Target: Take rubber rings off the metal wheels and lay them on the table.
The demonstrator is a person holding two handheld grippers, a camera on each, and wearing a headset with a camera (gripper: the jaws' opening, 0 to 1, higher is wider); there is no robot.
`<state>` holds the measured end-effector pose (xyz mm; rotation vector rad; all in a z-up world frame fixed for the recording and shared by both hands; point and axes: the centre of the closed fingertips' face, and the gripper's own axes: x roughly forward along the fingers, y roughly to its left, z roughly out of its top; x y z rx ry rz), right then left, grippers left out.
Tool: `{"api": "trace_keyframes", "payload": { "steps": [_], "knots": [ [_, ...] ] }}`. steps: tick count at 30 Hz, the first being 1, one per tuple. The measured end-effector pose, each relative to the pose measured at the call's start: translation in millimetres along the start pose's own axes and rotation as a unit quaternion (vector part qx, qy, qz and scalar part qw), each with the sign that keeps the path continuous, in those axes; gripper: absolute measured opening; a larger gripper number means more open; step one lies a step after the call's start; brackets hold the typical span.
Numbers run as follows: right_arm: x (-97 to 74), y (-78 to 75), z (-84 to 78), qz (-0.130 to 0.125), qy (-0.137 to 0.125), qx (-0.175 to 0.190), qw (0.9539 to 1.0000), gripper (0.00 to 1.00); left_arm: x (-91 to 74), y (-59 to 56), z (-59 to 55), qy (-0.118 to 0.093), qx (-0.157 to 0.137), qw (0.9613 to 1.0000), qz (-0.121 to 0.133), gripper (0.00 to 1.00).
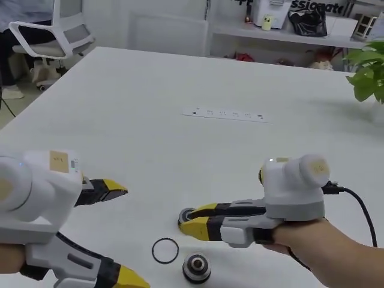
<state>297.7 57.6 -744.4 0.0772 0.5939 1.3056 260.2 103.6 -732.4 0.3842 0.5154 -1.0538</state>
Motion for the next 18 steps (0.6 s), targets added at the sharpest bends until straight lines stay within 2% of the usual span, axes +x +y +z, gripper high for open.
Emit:
{"api": "trace_keyframes", "payload": {
  "steps": [18],
  "knots": [
    [-14.0, 0.1, 2.7, -0.008, -0.01, -0.003, 0.9999, 0.2, 5.9, -3.8, 5.6, -0.001, 0.004, 0.9999, -0.01, 0.89]
  ]
}}
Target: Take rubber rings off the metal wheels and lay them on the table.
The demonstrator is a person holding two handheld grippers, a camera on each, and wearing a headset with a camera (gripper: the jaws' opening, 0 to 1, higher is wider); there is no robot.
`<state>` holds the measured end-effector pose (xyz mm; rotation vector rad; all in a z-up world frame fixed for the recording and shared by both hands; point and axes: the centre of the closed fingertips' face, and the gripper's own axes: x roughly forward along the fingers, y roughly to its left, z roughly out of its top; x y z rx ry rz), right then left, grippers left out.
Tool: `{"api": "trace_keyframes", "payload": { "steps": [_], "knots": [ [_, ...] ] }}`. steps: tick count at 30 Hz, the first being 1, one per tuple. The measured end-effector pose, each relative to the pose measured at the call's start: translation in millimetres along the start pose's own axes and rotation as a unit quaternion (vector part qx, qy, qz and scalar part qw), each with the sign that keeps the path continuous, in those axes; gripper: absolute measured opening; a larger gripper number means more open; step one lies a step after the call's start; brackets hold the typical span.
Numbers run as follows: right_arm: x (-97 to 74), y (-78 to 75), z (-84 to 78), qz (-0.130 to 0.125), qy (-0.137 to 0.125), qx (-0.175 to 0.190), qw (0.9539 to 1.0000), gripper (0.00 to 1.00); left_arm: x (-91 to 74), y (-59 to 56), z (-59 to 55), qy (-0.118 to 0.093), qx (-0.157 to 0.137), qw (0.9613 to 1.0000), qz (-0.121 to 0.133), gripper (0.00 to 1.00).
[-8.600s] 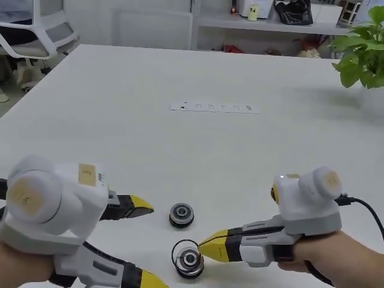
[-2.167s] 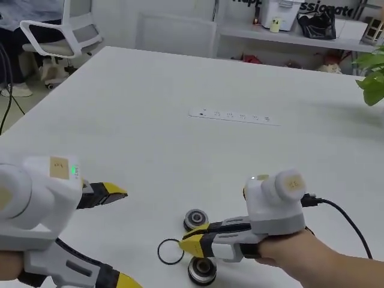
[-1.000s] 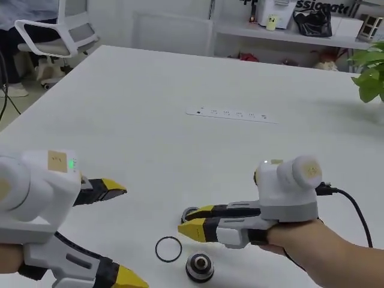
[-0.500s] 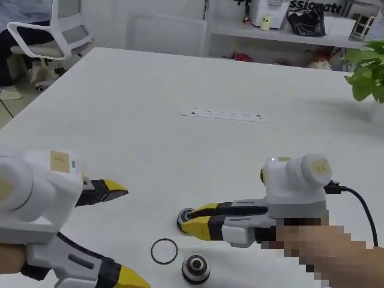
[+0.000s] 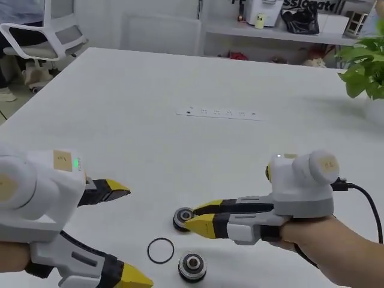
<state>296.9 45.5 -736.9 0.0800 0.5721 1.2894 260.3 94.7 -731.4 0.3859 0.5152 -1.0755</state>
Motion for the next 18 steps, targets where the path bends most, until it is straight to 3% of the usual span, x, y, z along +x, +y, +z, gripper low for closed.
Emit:
{"api": "trace_keyframes", "payload": {
  "steps": [18],
  "knots": [
    [-12.6, -0.7, -6.6, 0.0, 0.007, -0.011, 0.9999, 0.21, 10.5, 2.1, 7.2, -0.006, 0.003, 1.0, -0.006, 0.85]
  ]
}}
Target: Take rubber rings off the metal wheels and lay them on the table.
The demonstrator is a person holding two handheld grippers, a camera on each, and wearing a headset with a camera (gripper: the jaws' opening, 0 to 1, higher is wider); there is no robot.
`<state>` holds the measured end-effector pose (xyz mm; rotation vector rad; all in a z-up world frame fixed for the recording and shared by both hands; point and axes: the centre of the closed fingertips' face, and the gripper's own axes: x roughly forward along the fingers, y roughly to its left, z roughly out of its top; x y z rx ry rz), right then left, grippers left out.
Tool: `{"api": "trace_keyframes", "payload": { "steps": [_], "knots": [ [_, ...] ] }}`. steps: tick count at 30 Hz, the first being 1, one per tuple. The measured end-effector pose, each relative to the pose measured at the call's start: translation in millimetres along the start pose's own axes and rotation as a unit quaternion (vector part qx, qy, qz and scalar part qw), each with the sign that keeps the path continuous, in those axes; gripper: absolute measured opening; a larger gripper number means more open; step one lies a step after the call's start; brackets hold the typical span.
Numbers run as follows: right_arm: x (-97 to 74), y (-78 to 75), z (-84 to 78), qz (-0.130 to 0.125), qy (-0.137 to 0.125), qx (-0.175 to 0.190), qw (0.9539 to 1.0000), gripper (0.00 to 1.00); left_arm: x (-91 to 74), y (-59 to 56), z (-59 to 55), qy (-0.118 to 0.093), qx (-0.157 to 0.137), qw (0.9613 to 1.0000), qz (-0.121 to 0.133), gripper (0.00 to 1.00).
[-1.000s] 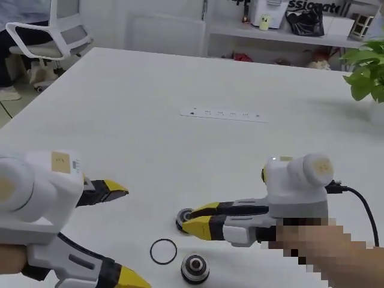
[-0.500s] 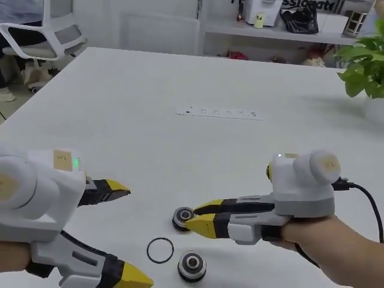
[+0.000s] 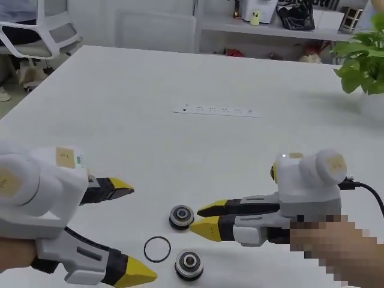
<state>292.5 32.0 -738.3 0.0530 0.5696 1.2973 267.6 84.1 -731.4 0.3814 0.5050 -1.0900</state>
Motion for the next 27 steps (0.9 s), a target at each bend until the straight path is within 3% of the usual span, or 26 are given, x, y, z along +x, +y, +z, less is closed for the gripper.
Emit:
{"api": "trace_keyframes", "payload": {
  "steps": [27],
  "knots": [
    [-5.4, 2.5, -17.7, 0.005, 0.027, -0.027, 0.9993, 0.25, 16.1, -2.8, 5.7, -0.001, -0.002, 0.9998, -0.017, 0.81]
  ]
}}
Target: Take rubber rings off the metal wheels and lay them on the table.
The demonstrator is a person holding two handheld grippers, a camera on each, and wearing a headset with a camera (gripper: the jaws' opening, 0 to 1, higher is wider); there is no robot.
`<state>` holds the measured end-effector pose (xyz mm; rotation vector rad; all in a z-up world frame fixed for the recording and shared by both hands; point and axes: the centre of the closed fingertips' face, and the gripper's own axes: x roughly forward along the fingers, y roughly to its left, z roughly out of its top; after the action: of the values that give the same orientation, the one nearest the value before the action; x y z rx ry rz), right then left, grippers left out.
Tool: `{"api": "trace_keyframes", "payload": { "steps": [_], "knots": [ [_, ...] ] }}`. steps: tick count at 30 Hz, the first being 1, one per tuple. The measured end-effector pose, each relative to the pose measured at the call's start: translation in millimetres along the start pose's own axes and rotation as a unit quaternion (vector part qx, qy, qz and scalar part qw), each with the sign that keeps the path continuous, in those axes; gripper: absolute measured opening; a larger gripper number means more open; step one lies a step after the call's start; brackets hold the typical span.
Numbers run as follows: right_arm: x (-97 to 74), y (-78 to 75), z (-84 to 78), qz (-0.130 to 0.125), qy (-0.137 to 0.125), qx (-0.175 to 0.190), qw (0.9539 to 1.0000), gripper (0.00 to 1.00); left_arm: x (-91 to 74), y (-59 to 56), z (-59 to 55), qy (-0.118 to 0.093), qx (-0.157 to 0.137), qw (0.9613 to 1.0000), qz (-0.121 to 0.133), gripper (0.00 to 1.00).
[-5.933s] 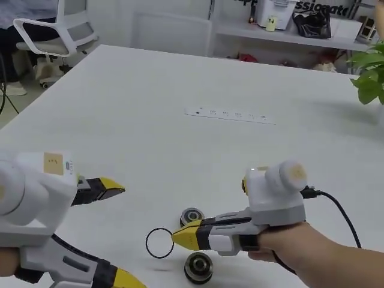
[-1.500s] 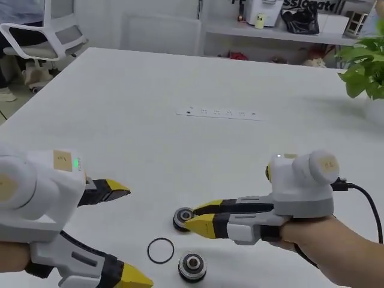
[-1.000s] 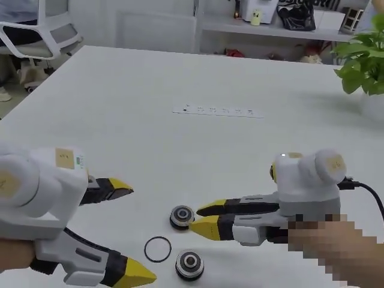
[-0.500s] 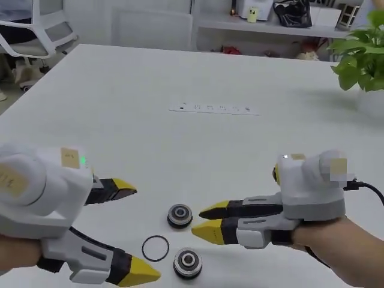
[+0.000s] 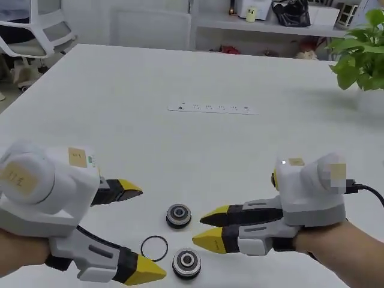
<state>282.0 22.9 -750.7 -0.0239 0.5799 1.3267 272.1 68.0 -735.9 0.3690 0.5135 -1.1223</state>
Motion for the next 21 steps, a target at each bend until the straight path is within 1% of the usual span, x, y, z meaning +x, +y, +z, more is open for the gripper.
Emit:
{"api": "trace_keyframes", "payload": {
  "steps": [11, 21],
  "knots": [
    [1.0, 0.4, -10.6, 0.006, 0.022, -0.019, 0.9996, 0.26, 8.3, -1.0, -2.6, 0.006, -0.005, 0.9999, -0.009, 0.78],
    [1.0, 0.2, -20.3, 0.009, 0.036, -0.026, 0.999, 0.27, 15.8, -2.4, -4.9, 0.011, -0.008, 0.9998, -0.017, 0.75]
  ]
}}
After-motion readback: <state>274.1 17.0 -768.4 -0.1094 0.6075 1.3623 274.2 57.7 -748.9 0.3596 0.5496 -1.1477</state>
